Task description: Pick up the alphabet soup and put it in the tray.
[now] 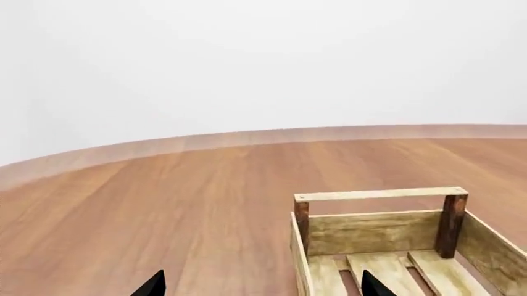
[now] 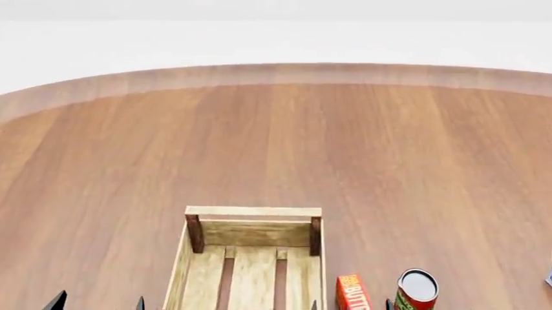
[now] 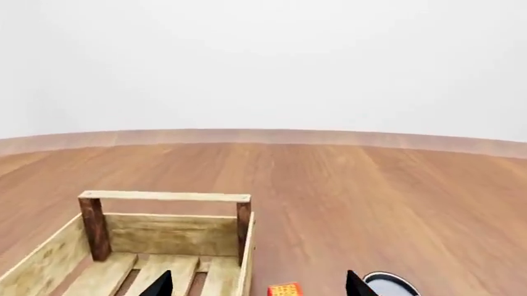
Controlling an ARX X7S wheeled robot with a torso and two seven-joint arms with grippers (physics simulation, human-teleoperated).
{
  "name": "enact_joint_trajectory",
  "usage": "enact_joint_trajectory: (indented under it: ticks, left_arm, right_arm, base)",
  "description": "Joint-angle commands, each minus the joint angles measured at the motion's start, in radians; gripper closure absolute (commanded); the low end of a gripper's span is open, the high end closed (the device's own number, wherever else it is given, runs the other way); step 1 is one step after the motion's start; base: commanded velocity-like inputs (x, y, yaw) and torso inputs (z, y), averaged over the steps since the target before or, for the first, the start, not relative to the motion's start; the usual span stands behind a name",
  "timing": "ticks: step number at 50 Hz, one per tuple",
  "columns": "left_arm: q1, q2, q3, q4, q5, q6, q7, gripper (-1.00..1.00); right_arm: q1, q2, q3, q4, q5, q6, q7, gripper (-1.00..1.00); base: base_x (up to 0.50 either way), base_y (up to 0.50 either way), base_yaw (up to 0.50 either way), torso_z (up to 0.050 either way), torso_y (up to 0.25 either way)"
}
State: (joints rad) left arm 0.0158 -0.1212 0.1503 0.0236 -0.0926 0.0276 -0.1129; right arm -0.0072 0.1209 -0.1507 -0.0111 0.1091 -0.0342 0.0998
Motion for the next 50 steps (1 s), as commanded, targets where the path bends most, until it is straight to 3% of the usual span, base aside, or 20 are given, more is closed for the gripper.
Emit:
enact_joint_trajectory:
  ticks: [1, 27, 50]
  left_arm:
    - [0.005, -0.014, 0.004, 0.02, -0.015, -0.006, -0.012, -1.0]
    - [-0.001, -0.032, 0.02, 0.013, -0.032, -0.002, -0.033, -1.0]
    - [0.002, -0.045, 0.037, 0.026, -0.037, -0.003, -0.053, -1.0]
  right_arm:
    - [-0.031, 0.011, 0.103, -0.199, 0.17, 0.279, 0.101, -1.0]
    - [-0.043, -0.064, 0.214, -0.174, 0.061, 0.258, 0.46, -1.0]
    - [-0.114, -0.089, 0.291, -0.235, 0.146, 0.186, 0.676, -1.0]
  base:
    - [0.0, 0.0, 0.0, 0.0, 0.0]
    - [0.0, 0.0, 0.0, 0.0, 0.0]
    - [0.0, 0.0, 0.0, 0.0, 0.0]
